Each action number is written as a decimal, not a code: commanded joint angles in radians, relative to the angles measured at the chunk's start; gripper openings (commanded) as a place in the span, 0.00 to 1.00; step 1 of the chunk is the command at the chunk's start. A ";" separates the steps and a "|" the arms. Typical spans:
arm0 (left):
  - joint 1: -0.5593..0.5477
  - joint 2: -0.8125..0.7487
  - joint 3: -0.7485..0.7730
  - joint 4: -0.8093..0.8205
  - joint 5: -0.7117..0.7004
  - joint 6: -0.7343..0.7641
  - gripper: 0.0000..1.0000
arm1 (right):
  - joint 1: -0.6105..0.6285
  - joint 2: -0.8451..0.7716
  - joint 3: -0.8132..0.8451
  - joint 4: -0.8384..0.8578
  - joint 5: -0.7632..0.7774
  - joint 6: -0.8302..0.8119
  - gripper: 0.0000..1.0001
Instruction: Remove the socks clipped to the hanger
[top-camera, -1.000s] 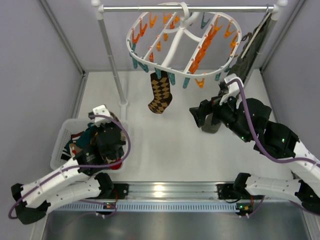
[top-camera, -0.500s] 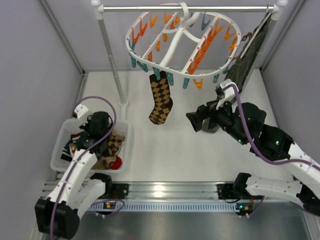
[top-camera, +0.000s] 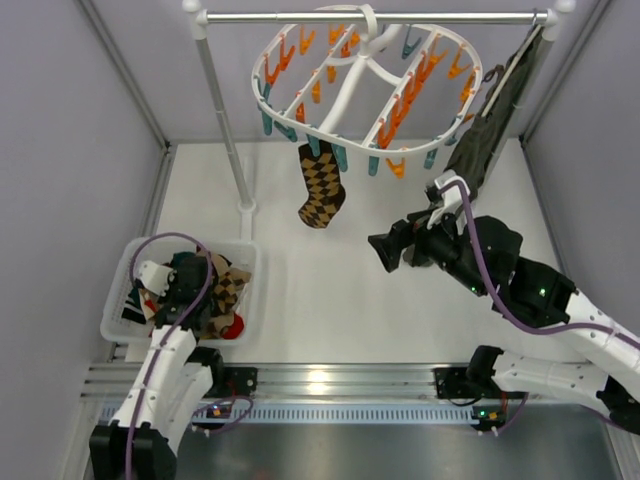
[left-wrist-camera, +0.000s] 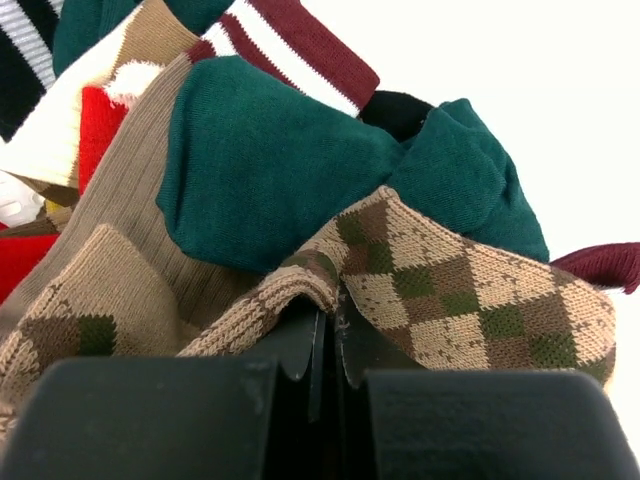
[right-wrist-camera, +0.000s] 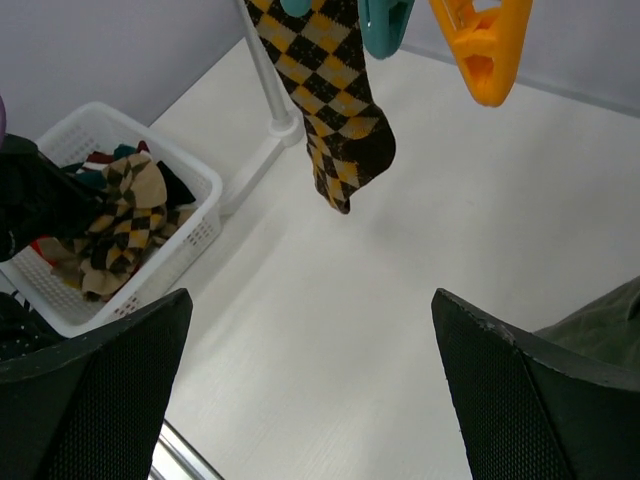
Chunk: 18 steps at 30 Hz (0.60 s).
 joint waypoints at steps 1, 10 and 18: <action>0.009 -0.033 -0.014 -0.042 0.019 -0.047 0.03 | -0.010 -0.025 -0.009 0.073 -0.016 0.021 0.99; 0.009 -0.220 0.075 -0.142 0.094 -0.031 0.66 | -0.010 -0.073 0.004 0.038 0.004 0.011 1.00; 0.009 -0.366 0.259 -0.251 0.000 0.084 0.98 | -0.010 -0.087 0.013 0.027 0.015 -0.002 0.99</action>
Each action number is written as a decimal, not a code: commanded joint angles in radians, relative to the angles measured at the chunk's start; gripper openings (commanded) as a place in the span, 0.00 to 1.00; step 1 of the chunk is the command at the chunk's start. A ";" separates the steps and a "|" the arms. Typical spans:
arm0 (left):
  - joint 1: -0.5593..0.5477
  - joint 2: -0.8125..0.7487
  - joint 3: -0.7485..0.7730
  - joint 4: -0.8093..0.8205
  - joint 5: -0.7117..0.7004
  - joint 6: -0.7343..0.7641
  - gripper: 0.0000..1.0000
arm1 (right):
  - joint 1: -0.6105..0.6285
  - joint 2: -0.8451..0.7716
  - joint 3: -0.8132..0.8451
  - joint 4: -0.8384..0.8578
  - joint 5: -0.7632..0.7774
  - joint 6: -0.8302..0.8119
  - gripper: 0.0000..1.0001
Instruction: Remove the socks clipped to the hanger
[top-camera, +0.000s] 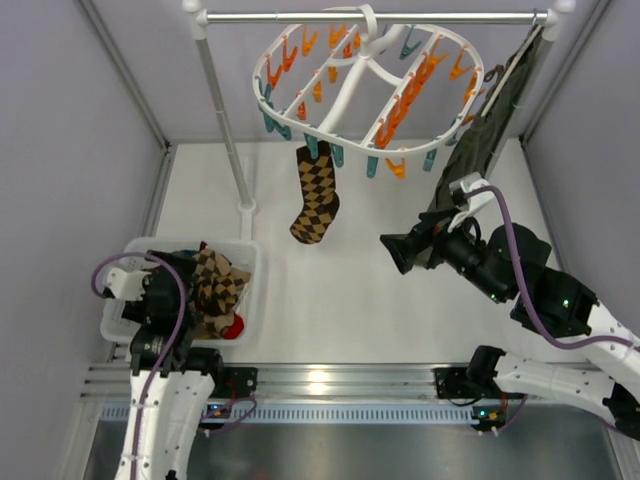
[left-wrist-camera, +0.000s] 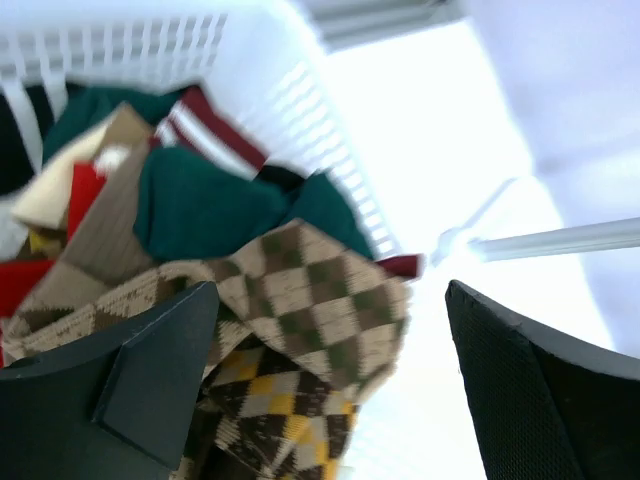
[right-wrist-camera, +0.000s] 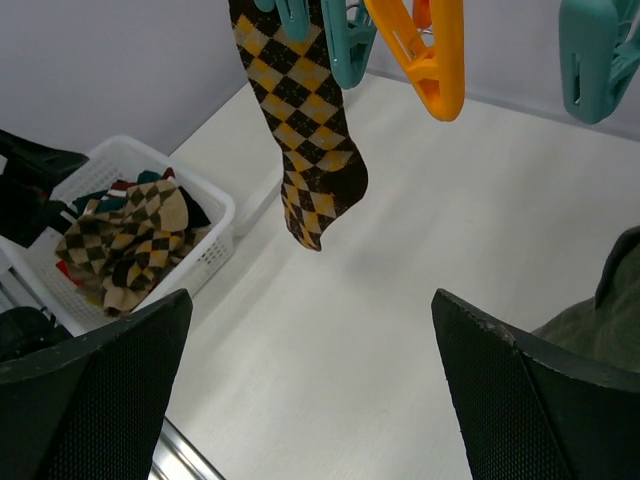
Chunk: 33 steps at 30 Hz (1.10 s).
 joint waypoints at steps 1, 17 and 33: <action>0.006 -0.058 0.114 -0.045 -0.028 0.093 0.98 | -0.010 -0.003 0.030 0.019 0.015 -0.008 0.99; -0.032 0.492 0.086 1.156 1.312 0.489 0.99 | -0.012 -0.040 0.049 0.020 -0.048 -0.017 0.99; -0.170 0.913 0.183 1.703 1.517 0.582 0.98 | -0.012 -0.031 0.067 0.108 -0.379 -0.019 0.99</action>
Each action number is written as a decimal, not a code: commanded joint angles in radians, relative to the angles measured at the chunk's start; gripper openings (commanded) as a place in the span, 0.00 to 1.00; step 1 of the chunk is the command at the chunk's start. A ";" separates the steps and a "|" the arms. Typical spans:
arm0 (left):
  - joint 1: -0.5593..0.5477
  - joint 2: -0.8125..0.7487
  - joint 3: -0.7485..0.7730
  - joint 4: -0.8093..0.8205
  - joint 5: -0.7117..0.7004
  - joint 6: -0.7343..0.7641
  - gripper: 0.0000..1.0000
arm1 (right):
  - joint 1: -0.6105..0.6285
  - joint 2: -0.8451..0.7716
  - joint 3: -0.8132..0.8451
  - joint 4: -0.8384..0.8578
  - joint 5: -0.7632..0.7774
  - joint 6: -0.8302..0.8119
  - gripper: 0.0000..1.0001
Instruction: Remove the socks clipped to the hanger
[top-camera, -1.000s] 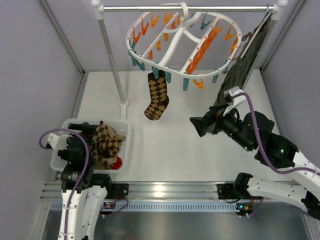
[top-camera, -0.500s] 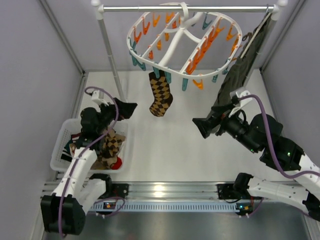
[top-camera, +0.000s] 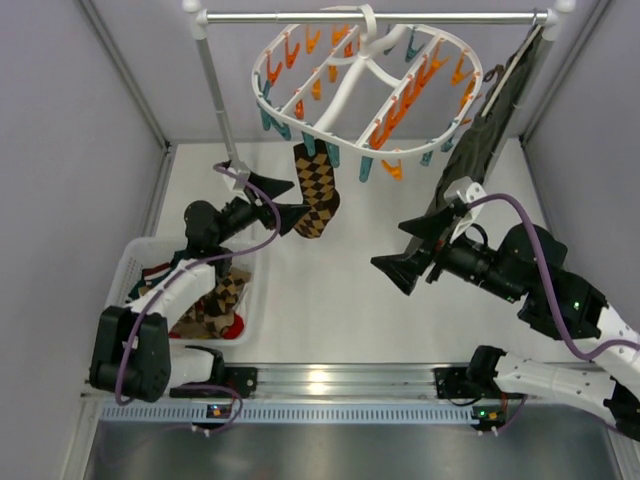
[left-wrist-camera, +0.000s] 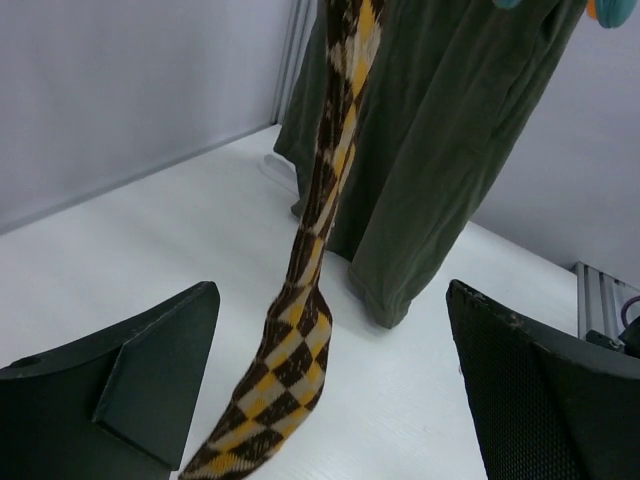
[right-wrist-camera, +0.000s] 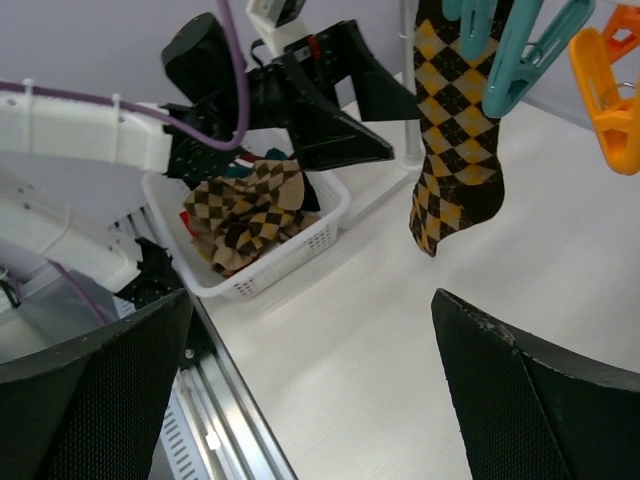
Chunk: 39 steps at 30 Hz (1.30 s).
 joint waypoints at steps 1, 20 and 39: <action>-0.009 0.075 0.108 0.128 0.078 0.054 0.98 | -0.010 -0.020 0.032 0.094 -0.107 0.012 1.00; -0.261 0.091 0.100 0.126 -0.225 0.109 0.00 | -0.010 -0.046 0.016 0.184 -0.090 0.078 0.99; -1.002 0.094 0.262 -0.156 -1.612 0.770 0.00 | -0.010 0.256 0.524 -0.191 0.149 0.111 0.96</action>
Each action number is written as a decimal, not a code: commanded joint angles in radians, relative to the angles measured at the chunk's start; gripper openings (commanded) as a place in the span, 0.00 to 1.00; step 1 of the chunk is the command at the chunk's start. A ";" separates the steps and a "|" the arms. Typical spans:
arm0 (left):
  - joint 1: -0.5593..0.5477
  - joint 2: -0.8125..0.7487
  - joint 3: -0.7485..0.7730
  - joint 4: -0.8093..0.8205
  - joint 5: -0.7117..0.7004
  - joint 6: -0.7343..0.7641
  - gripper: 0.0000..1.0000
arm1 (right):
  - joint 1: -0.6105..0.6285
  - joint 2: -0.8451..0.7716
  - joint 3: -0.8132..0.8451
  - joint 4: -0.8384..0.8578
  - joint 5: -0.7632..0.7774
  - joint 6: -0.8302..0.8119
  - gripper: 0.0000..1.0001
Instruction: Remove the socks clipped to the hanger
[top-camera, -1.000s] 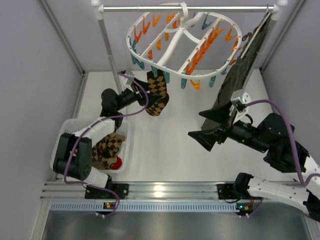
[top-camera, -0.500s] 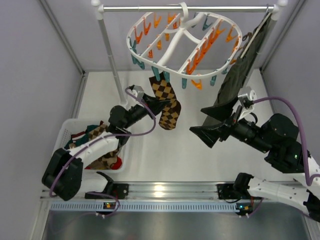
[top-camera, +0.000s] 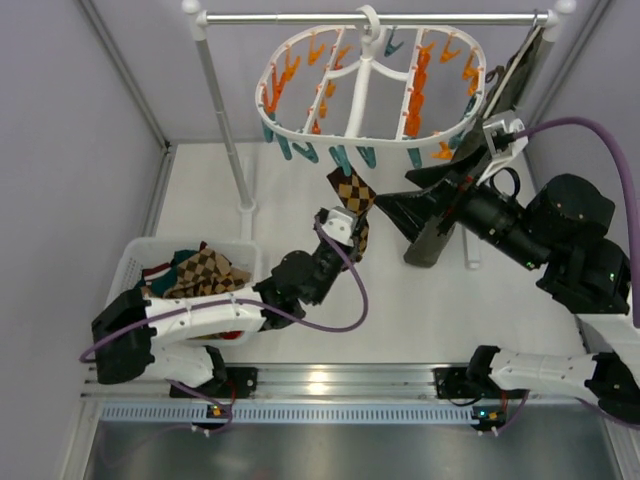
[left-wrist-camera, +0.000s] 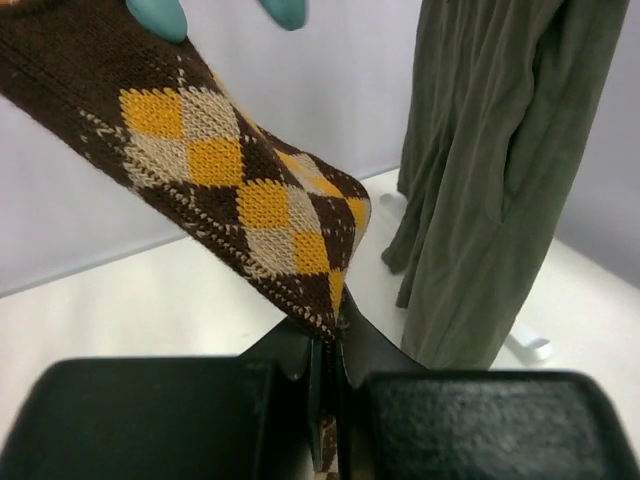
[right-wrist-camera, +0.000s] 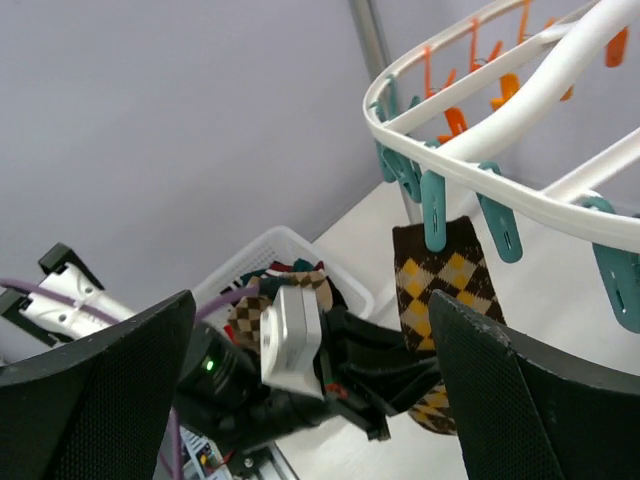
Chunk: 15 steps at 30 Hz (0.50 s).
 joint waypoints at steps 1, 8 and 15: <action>-0.088 0.064 0.108 -0.003 -0.290 0.222 0.00 | -0.010 0.075 0.125 -0.155 0.108 -0.019 0.93; -0.194 0.233 0.246 0.000 -0.425 0.408 0.00 | -0.001 0.196 0.249 -0.285 0.221 -0.059 0.78; -0.204 0.374 0.375 0.003 -0.561 0.546 0.00 | 0.022 0.264 0.265 -0.336 0.444 -0.130 0.74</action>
